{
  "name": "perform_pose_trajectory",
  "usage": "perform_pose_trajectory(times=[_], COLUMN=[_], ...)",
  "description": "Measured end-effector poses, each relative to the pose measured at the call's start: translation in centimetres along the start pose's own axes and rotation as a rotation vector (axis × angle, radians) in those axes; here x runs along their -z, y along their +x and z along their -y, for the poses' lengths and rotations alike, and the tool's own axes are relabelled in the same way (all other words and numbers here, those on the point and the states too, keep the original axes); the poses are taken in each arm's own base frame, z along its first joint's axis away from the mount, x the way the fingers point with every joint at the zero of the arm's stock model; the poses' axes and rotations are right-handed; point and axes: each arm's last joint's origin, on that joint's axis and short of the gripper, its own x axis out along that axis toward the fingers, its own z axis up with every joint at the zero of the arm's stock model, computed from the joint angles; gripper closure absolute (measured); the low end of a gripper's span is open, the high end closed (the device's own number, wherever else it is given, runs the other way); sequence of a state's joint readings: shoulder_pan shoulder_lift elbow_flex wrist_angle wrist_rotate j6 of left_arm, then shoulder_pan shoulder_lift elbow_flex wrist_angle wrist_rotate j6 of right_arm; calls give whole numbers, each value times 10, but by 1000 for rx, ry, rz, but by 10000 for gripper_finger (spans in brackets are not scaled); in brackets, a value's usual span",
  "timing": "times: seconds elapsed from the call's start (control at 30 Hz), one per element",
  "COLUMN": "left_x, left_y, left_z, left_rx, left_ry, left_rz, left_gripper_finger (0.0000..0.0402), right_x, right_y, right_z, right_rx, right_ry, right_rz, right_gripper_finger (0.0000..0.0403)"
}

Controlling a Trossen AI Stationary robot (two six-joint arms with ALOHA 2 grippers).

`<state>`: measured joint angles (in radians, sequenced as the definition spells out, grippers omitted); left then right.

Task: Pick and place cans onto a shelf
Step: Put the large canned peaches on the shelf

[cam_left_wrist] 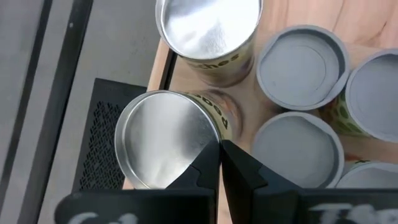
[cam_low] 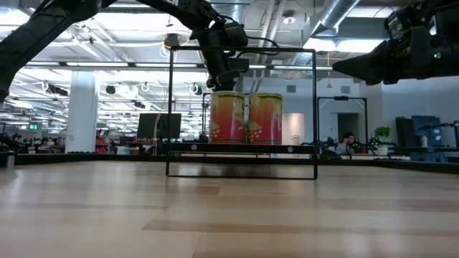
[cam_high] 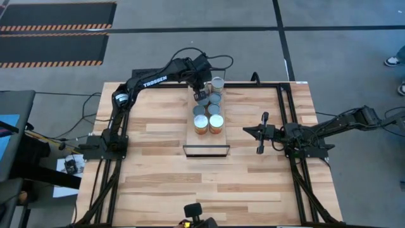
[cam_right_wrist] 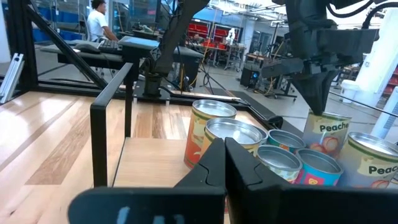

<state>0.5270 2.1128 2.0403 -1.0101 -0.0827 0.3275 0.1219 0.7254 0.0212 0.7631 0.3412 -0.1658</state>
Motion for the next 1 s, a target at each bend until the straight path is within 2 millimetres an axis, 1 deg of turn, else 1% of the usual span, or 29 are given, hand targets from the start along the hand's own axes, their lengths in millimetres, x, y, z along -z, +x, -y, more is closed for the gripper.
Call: perform_pose_trajectory(times=[0.33, 0.73, 0.87, 1.0], left_x=[-1, -1, -1, -5], left_y=[0, 0, -1, -4], left_z=[0, 0, 0, -1], left_rx=[18, 20, -3, -7], left_ry=[-16, -18, -7, -6], left_rz=[18, 15, 11, 55], left_gripper_finger=[401, 359, 362, 378], right_x=[0, 0, 0, 0], right_y=[0, 0, 0, 0], right_z=[0, 0, 0, 0], right_rx=[0, 0, 0, 0], right_ry=[0, 0, 0, 0], right_rz=[1, 0, 0, 0], right_gripper_finger=[392, 392, 392, 392])
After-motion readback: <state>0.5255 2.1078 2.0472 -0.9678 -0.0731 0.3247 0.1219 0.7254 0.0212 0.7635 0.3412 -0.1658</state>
